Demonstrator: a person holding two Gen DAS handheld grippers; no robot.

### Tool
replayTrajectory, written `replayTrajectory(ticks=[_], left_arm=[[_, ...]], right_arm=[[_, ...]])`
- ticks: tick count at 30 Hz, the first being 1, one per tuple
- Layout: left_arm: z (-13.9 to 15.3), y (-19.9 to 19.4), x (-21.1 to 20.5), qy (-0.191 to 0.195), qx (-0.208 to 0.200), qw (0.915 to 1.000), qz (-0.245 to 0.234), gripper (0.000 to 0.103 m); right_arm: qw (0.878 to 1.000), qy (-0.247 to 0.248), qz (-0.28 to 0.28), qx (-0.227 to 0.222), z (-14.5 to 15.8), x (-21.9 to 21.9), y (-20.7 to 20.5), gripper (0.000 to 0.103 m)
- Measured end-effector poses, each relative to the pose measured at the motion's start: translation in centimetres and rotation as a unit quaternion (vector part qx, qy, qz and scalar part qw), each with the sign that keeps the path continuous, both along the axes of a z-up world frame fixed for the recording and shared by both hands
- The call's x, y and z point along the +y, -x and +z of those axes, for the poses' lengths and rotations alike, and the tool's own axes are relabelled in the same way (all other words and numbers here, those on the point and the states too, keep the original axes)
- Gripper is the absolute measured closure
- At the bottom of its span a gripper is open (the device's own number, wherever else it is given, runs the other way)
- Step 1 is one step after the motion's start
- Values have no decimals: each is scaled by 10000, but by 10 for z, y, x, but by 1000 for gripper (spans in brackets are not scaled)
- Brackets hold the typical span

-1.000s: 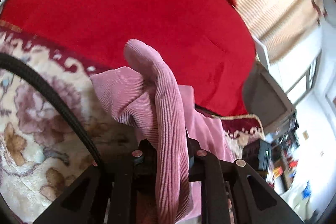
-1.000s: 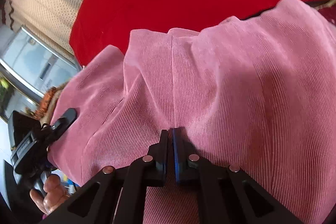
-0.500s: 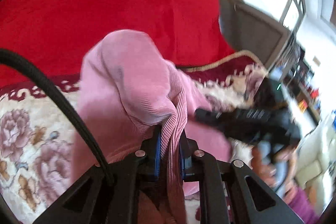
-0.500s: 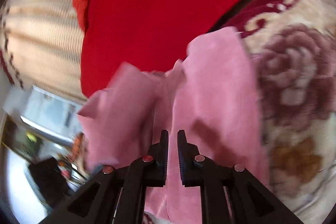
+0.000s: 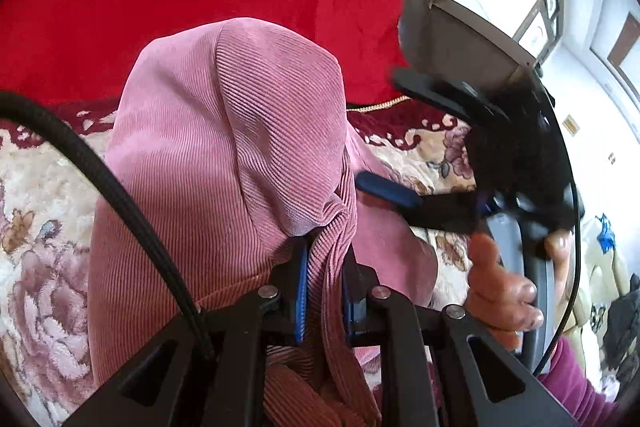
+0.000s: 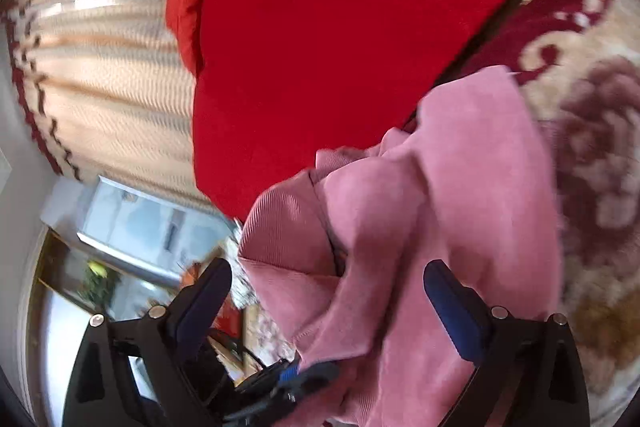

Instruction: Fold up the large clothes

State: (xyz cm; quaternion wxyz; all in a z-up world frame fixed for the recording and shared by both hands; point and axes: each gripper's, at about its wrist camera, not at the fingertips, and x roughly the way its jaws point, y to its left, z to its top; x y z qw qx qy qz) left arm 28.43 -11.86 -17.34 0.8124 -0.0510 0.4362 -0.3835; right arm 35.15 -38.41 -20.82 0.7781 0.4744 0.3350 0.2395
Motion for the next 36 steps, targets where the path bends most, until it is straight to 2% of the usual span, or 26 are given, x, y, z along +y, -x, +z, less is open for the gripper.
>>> replayTrajectory(ticks=[5,6,7,8,9,10,11,13,14,16,18,20,21,22,24,25,27,28,29,31,33,36], left_arm=[[2,2,2,24,33,10000,-75,88],[3,2,2,34,49,9999,-112,88],[4,1,1,44,58,9999,-148,88],[7,3,7,101,85,9998,-177,88],[10,5,14,197,194,9993,-248,88],[14,8,21,328,352,9981,-396,88],[21,15,33,458,428,9966,-538,88],[36,28,47,578,322,9953,-707,86],[48,37,62,630,114,9951,-752,80],[59,40,83,604,-218,9966,-510,63],[62,29,103,355,-504,9981,30,61],[43,3,121,37,-304,9972,688,61],[29,-10,127,-76,-105,9953,955,62],[13,-19,128,-233,63,9934,1121,62],[-8,-25,115,-623,271,9917,1094,64],[-12,-22,112,-735,217,9916,1039,67],[-7,-14,103,-875,-65,9914,970,74],[-2,-12,101,-800,-108,9924,933,76],[1,-12,100,-747,-107,9926,946,78],[5,-7,91,-755,-151,9929,902,86],[9,-4,74,-707,-217,9941,792,90],[24,9,46,-400,-364,9975,461,90]], right_arm=[[9963,623,573,-156,10,39,-21,4],[9936,928,629,-167,13,50,-26,5],[9907,1200,631,-111,11,55,-29,14],[9875,1416,690,7,6,62,-32,40],[9849,1500,850,165,-3,67,-39,54],[9844,1477,907,296,-10,67,-42,63],[9851,1419,905,358,-14,67,-46,65],[9849,1481,841,296,-10,65,-45,67],[9847,1513,821,273,-9,64,-46,67],[9856,1454,801,312,-9,66,-49,67],[9872,1354,770,349,-10,66,-52,67],[9878,1326,757,314,-9,66,-50,62],[9880,1321,728,331,-12,62,-46,56],[9885,1304,685,354,-12,58,-41,40],[9881,1375,646,231,-9,63,-39,36],[9865,1498,635,158,-7,67,-37,35],[9814,1788,697,-41,-4,77,-37,45],[9791,1900,715,-105,-2,81,-37,70],[9786,1943,665,-105,0,82,-36,75],[9764,2084,468,-315,15,81,-27,81],[9727,2231,314,-563,33,77,-15,83],[9703,2238,-80,-913,58,54,6,85]])
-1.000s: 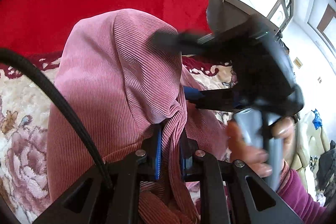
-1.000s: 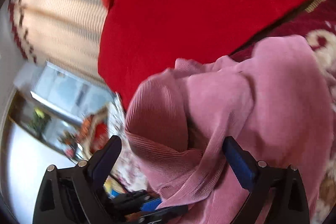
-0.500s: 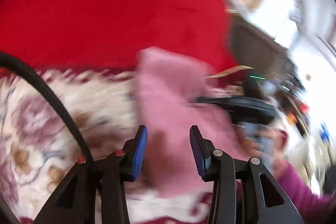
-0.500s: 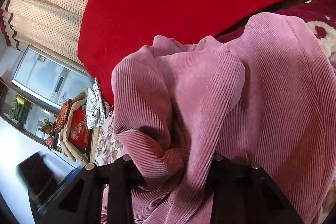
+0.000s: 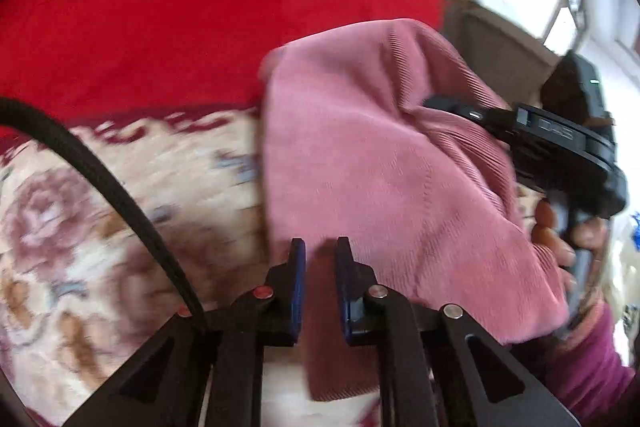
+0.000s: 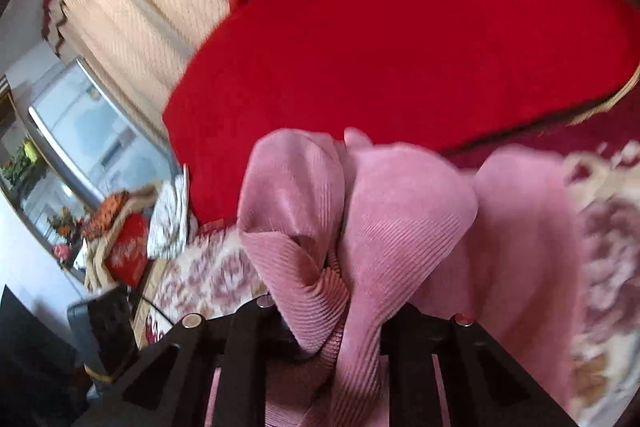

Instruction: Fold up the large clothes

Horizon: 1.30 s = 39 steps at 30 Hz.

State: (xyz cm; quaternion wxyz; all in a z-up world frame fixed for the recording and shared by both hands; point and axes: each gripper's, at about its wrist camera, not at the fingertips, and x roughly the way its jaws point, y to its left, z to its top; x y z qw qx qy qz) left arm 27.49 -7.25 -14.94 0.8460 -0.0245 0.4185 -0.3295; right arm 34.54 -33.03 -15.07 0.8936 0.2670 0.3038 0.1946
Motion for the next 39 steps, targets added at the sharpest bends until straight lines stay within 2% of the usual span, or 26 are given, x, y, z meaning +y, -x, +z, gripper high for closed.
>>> replayTrajectory(ticks=[3,5,7,9,10,12,15,16,17,18,19,22,24,26,28,30,31,33,35,37,39], left_arm=[[10,15,-37,19,-255,9992,-303,90],[6,15,-53,28,-246,9990,-380,87],[-4,14,-62,27,-119,9991,-401,86],[-13,12,-67,-29,-162,9988,-453,86],[-14,12,-65,-30,-189,9987,-467,86],[-15,11,-62,8,-132,9990,-416,86],[-15,14,-58,0,-177,9991,-393,86],[-17,16,-58,-22,-226,9990,-381,86],[-19,17,-59,-43,-269,9990,-368,86],[-20,18,-61,-61,-307,9988,-367,86],[-21,19,-64,-72,-332,9988,-365,86],[-18,21,-53,148,-224,9992,-303,84],[-11,20,-45,309,-140,9991,-250,78],[-2,21,-35,369,-260,9989,-157,74],[12,28,-19,448,-567,9974,7,65],[20,31,-7,402,-733,9963,198,59],[19,29,-5,356,-720,9965,237,59],[3,22,-10,16,-472,9986,224,59],[-24,21,-25,-613,-322,9975,119,58],[-29,28,-32,-886,-645,9939,143,58],[-23,34,-38,-1131,-947,9890,54,58]], right_arm=[[9991,-90,-408,-101,5,-37,9,86],[9973,-25,-725,85,-5,-58,6,86],[9934,90,-1025,502,-34,-78,-8,86],[9892,-51,-890,1160,-72,-86,-28,86],[9882,-134,-885,1242,-80,-88,-31,81],[9899,-80,-849,1135,-74,-86,-28,80],[9887,8,-934,1173,-58,-94,-15,68],[9878,29,-1032,1168,-50,-92,-9,59],[9876,64,-1152,1068,-42,-96,2,38],[9878,91,-1273,890,-33,-99,15,30],[9877,143,-1394,700,-23,-100,29,27],[9901,383,-1341,136,5,-93,66,28],[9925,601,-1063,-27,19,-72,83,39],[9943,735,-772,-69,20,-53,99,66],[9945,912,-520,-62,16,-32,114,66],[9934,1093,-331,-52,10,-16,121,66],[9921,1222,-276,10,6,-10,120,66],[9857,1590,-346,438,-16,-1,113,67],[9835,1428,-420,1025,-44,-10,101,67],[9837,1252,-383,1235,-59,-17,95,67],[9833,1301,-380,1218,-57,-17,95,67]])
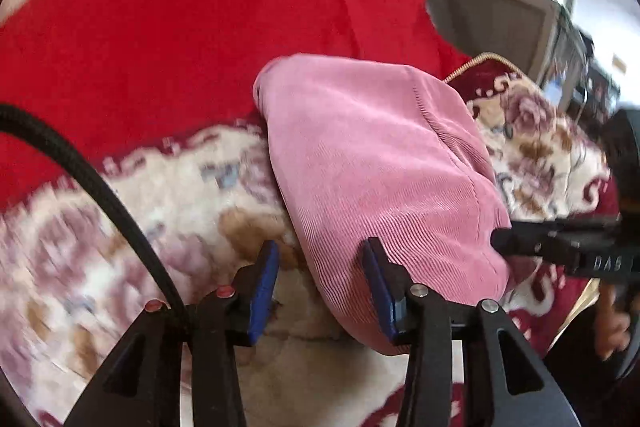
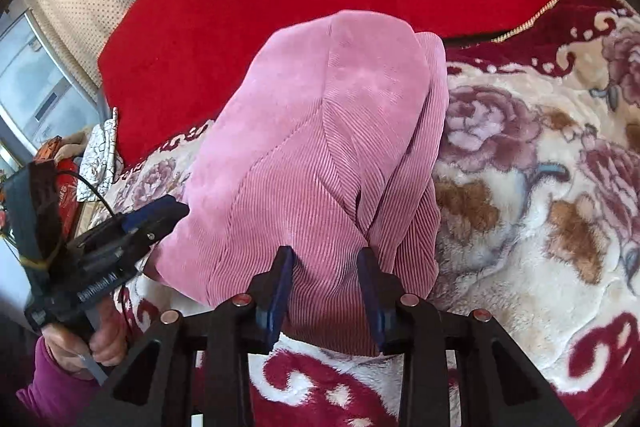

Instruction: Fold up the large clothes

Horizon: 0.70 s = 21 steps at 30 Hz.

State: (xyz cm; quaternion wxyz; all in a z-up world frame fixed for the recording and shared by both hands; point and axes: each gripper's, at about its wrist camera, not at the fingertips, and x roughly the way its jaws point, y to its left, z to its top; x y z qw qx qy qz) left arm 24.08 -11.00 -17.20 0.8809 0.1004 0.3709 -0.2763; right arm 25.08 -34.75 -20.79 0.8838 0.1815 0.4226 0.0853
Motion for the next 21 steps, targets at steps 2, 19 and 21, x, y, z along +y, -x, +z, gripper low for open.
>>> replayTrajectory(ticks=[2,19,21], left_arm=[[1,0,2,21,23,10000,26,58],[-1,-15,-14,39,-57,10000,42,47],[-3,-13,-18,-71,-157,9999,-8,47]], right_arm=[[10000,32,5,33,2,0,0,67],[9996,-100,-228,-145,60,-34,-114,65],[9995,-176,-273,38,46,-35,-143,65]])
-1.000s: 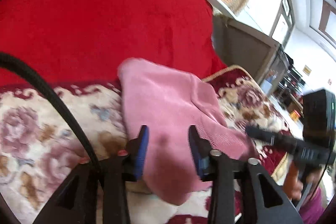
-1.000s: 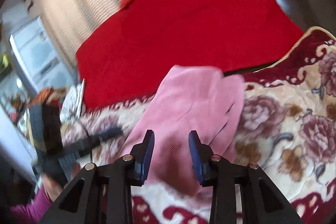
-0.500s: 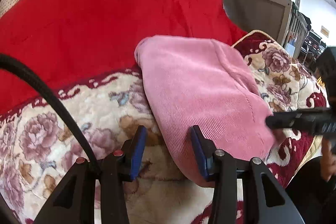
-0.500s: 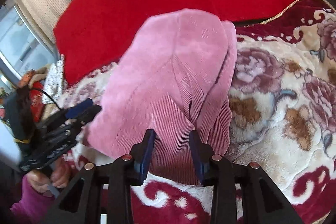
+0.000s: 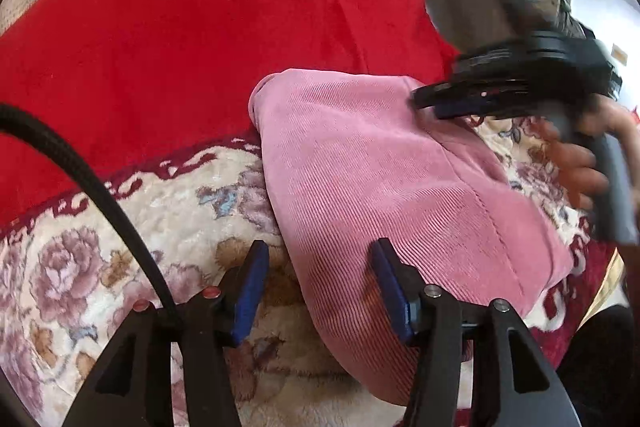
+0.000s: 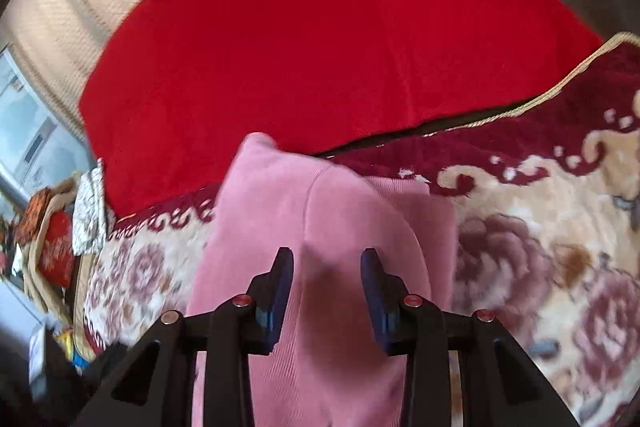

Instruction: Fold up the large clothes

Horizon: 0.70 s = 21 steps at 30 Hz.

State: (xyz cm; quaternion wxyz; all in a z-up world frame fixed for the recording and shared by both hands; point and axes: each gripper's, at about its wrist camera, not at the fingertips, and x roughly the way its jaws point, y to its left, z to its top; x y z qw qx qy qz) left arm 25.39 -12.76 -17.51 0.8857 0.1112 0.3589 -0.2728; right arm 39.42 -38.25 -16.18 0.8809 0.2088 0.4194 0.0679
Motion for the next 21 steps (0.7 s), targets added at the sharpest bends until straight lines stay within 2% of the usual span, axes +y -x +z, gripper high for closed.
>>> replayTrajectory(ticks=[4,7,12,15,18,21], left_arm=[[-4,0,-4,-8,-19,10000,-27,47],[-3,-4,3,238,101,9997,50,41],[9,-6,15,385,286,9986,212,38],[20,-3,25,642,194,9972,322,38],[24,3,28,492,58,9977,452,38],[15,8,21,306,151,9987,365,38]], right_arm=[[9976,114,33,680,-49,5,-48,66],[9983,-2,-50,578,-45,1,-45,66],[9997,-244,-6,41,-12,-7,6,66],[9994,-144,200,-246,6,4,48,66],[9979,-67,476,-430,14,19,87,66],[9970,51,595,-489,8,37,115,66]])
